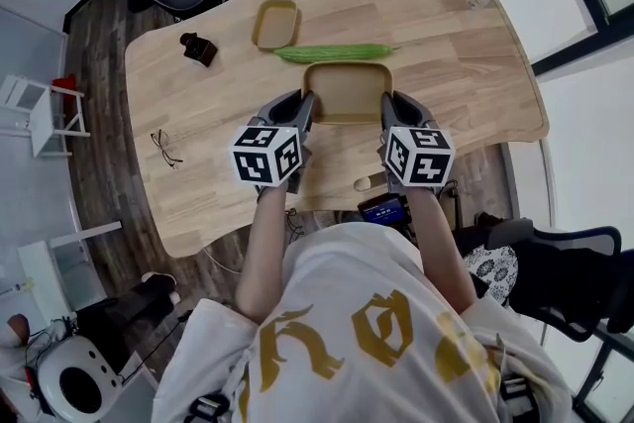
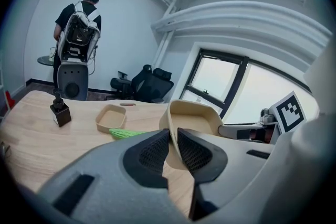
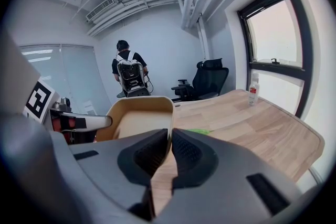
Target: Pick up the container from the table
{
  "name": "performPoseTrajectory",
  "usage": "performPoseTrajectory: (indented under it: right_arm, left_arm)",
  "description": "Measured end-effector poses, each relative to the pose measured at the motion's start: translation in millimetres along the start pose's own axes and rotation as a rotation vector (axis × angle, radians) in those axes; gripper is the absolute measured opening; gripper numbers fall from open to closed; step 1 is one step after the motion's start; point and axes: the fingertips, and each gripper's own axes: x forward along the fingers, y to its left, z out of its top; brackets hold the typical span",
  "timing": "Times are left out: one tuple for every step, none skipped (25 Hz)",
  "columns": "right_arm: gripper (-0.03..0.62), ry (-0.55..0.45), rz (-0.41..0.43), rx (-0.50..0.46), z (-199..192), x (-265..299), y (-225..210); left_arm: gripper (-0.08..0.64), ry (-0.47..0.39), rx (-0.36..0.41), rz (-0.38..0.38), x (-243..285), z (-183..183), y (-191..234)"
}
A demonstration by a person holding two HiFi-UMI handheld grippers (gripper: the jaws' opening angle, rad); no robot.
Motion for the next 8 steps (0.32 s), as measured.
performPoseTrajectory:
  right_arm:
    - [0.029, 0.002, 0.002, -0.003, -0.8, 0.2, 0.7]
    - [0.029, 0.005, 0.003, -0.007, -1.7, 0.4, 1.3]
    - [0.029, 0.007, 0.004, -0.009, -2.7, 0.8, 1.6]
    - [0.029, 0.008, 0.005, -0.011, -3.4, 1.3, 1.6]
    - [0.029, 0.009, 0.005, -0.012, -4.0, 1.9, 1.5]
    - [0.029, 0.010, 0.006, -0.013, -4.3, 2.7, 1.3]
    - [0.029, 0.010, 0.006, -0.013, -4.4, 3.5, 1.2]
    - [0.029, 0.011, 0.007, -0.014, -4.5, 4.4, 1.1]
  left_arm:
    - [0.052, 0.002, -0.002, 0.002, -0.2, -1.4, 0.7]
    - [0.052, 0.005, -0.004, 0.004, -0.4, -3.0, 1.5]
    - [0.052, 0.007, -0.005, 0.006, -0.3, -4.4, 2.1]
    - [0.052, 0.009, -0.007, 0.007, 0.0, -5.4, 2.6]
    - [0.052, 0.009, -0.009, 0.007, 0.4, -5.9, 3.0]
    - [0.052, 0.009, -0.010, 0.008, 0.9, -6.1, 3.5]
    - [0.052, 0.008, -0.011, 0.009, 1.4, -6.1, 4.0]
    - [0.052, 0.008, -0.012, 0.010, 1.8, -6.1, 4.5]
